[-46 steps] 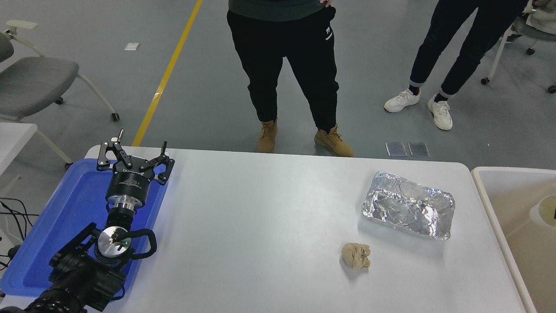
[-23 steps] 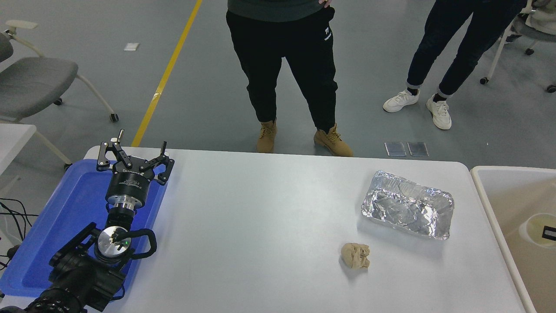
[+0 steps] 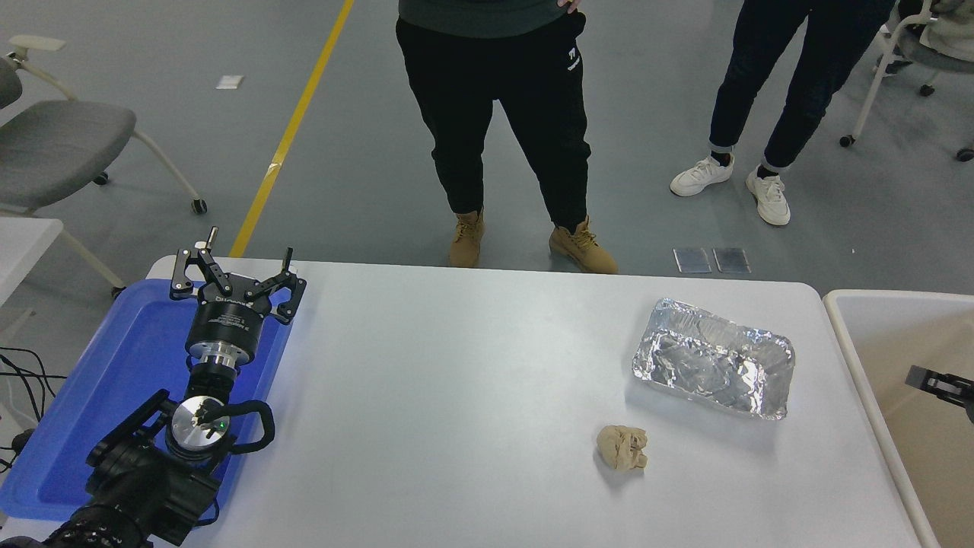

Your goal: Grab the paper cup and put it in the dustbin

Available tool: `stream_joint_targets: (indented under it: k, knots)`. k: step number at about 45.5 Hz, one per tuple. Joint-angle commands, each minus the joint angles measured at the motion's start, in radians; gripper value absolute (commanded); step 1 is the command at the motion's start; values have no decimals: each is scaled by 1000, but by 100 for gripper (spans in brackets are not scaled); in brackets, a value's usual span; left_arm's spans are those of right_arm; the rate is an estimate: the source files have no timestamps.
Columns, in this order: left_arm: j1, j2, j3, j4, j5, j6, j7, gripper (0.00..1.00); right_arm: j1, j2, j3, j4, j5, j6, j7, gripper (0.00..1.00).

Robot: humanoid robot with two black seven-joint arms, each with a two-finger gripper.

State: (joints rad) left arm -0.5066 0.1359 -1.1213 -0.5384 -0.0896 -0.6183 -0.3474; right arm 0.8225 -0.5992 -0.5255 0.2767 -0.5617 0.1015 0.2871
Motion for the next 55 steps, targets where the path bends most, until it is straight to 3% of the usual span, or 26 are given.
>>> stream_joint_targets:
  k: [1,22,38,45,55]
  knots:
    - [0,1,0,0,-1,0,-1,100,176,-11,-40,104,-24,23,-2,100]
    - [0,-1,0,0,1,-1,1,100,609,-30,-300,461,-96,40,-11,100]
    - [0,-1,0,0,1,-1,1,100,1041,4,-582,1009,-104,60,-17,100]
    - [0,-1,0,0,1,-1,1,100,1100,35,-611,1092,-103,81,-46,100]
    - [0,-1,0,0,2,-3,1,100,1159,64,-659,1185,-99,172,-52,100]
